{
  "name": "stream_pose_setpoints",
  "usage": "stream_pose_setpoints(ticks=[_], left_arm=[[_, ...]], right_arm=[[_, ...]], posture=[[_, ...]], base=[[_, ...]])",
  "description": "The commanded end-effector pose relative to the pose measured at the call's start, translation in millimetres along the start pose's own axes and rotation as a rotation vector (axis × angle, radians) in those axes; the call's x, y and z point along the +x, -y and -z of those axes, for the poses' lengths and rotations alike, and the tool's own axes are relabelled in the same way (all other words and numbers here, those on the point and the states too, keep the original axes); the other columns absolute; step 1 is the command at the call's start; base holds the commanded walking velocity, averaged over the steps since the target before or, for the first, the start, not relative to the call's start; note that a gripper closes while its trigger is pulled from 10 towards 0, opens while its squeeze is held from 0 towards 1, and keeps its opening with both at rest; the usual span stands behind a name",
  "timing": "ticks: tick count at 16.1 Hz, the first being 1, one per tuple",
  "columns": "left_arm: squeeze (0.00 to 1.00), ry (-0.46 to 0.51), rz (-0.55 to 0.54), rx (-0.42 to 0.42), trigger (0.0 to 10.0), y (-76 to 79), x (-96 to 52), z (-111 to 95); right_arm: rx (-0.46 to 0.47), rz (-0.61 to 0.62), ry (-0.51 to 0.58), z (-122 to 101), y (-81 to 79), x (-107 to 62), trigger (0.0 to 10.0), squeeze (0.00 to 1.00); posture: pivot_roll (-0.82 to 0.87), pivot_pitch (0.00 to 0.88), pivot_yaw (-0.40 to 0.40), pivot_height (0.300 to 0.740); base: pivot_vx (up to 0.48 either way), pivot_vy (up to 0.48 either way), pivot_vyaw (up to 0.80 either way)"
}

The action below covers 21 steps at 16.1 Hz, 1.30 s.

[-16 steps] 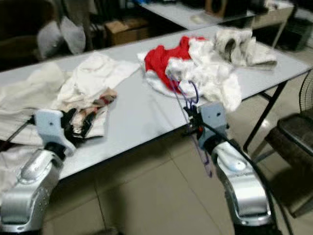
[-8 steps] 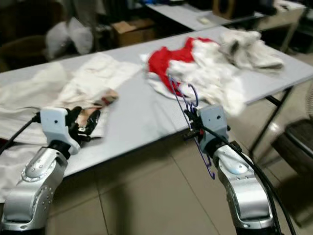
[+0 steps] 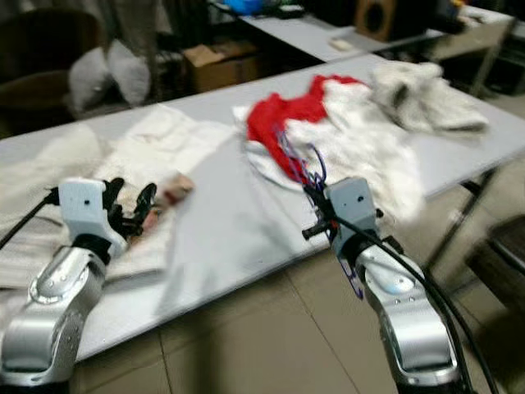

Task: Hang hanger

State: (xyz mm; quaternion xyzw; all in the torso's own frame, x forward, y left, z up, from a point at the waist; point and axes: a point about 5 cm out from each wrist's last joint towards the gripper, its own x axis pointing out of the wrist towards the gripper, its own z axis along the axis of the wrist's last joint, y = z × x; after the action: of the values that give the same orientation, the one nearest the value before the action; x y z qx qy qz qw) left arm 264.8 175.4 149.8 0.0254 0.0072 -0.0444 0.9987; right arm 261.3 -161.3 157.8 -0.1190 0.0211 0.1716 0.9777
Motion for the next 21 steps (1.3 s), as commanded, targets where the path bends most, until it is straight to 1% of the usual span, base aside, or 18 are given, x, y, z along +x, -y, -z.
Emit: stream_pose_setpoints(ticks=[1, 2, 3, 4, 5, 6, 7, 8, 10, 11, 13, 14, 17, 18, 19, 20, 21], left_arm=[[0.00, -0.025, -0.045, 0.035, 10.0, -12.4, -0.6, 3], [0.15, -0.025, -0.041, 0.050, 10.0, -20.6, 0.1, 3], [1.00, -0.017, -0.024, 0.050, 10.0, -24.4, 0.2, 1], [1.00, -0.076, -0.024, 0.125, 10.0, -33.3, 1.4, 6], [1.00, -0.136, -0.005, 0.214, 10.0, -47.5, 1.2, 10], [0.95, -0.159, 0.004, 0.245, 10.0, -55.1, 0.8, 11], [0.37, -0.169, 0.013, 0.250, 10.0, -58.4, 0.6, 11], [0.00, -0.206, 0.059, 0.284, 10.0, -67.2, 1.2, 12], [0.00, -0.267, 0.131, 0.349, 10.0, -72.9, 4.8, 19], [0.00, -0.285, 0.133, 0.369, 10.0, -78.3, 10.6, 22], [0.00, -0.286, 0.161, 0.372, 10.0, -81.5, 22.3, 23], [0.00, -0.280, 0.177, 0.360, 10.0, -81.6, 27.2, 22], [0.00, -0.303, 0.194, 0.394, 10.0, -83.8, 40.3, 29], [0.00, -0.310, 0.191, 0.410, 9.6, -84.5, 41.0, 30], [0.00, -0.322, 0.189, 0.438, 4.5, -87.1, 42.5, 34], [0.00, -0.324, 0.193, 0.441, 3.6, -88.1, 42.2, 35], [0.00, -0.324, 0.194, 0.439, 2.3, -89.7, 41.5, 35]], right_arm=[[0.032, -0.024, 0.035, -5, -4.9, 1.3, 10.0, 0.00], [0.035, -0.027, 0.037, -6, -5.4, 1.1, 10.0, 0.00], [0.033, -0.032, 0.038, -6, -6.0, 0.4, 10.0, 0.00], [0.036, -0.036, 0.042, -6, -6.9, -0.4, 10.0, 0.00], [0.042, -0.033, 0.046, -6, -7.8, -0.9, 10.0, 0.00], [0.048, -0.029, 0.047, -6, -7.8, -1.1, 10.0, 0.00], [0.050, -0.027, 0.047, -6, -7.8, -1.2, 10.0, 0.00], [0.054, -0.026, 0.047, -6, -7.9, -1.3, 10.0, 0.00], [0.057, -0.028, 0.047, -5, -8.7, -0.3, 10.0, 0.00], [0.058, -0.034, 0.048, -5, -9.8, 0.7, 10.0, 0.00], [0.055, -0.038, 0.052, -7, -9.6, 0.9, 10.0, 0.00], [0.053, -0.036, 0.052, -7, -8.5, 0.3, 10.0, 0.00], [0.047, -0.034, 0.053, -8, -6.6, -0.3, 10.0, 0.00], [0.046, -0.034, 0.054, -8, -6.5, -0.2, 10.0, 0.00], [0.044, -0.035, 0.056, -9, -6.8, -0.1, 10.0, 0.00], [0.042, -0.037, 0.057, -9, -7.1, -0.7, 10.0, 0.00], [0.042, -0.038, 0.057, -9, -7.1, -1.1, 10.0, 0.00]], posture=[[-0.15, 0.000, 0.056, 0.740], [-0.15, 0.000, 0.058, 0.740], [-0.15, 0.000, 0.062, 0.740], [-0.15, 0.000, 0.068, 0.740], [-0.16, 0.000, 0.076, 0.740], [-0.16, 0.000, 0.079, 0.740], [-0.16, 0.000, 0.079, 0.740], [-0.15, 0.000, 0.080, 0.740], [-0.14, 0.000, 0.072, 0.740], [-0.15, 0.000, 0.070, 0.740], [-0.15, 0.000, 0.070, 0.740], [-0.16, 0.000, 0.070, 0.740], [-0.17, 0.000, 0.068, 0.740], [-0.17, 0.000, 0.067, 0.740], [-0.18, 0.000, 0.066, 0.740], [-0.18, 0.000, 0.065, 0.740], [-0.18, 0.000, 0.064, 0.740]], base=[[0.000, 0.000, 0.00], [0.000, 0.000, 0.00], [0.000, 0.000, 0.00], [0.000, 0.000, 0.00], [0.000, 0.000, 0.00], [0.000, 0.000, 0.00], [0.000, 0.000, 0.00], [0.000, 0.000, 0.00], [0.000, 0.000, 0.00], [0.000, 0.000, 0.00], [0.000, 0.000, 0.00], [0.000, 0.000, 0.00], [0.000, 0.000, 0.00], [0.000, 0.000, 0.00], [0.000, 0.000, 0.00], [0.000, 0.000, 0.00], [0.000, 0.000, 0.00]])
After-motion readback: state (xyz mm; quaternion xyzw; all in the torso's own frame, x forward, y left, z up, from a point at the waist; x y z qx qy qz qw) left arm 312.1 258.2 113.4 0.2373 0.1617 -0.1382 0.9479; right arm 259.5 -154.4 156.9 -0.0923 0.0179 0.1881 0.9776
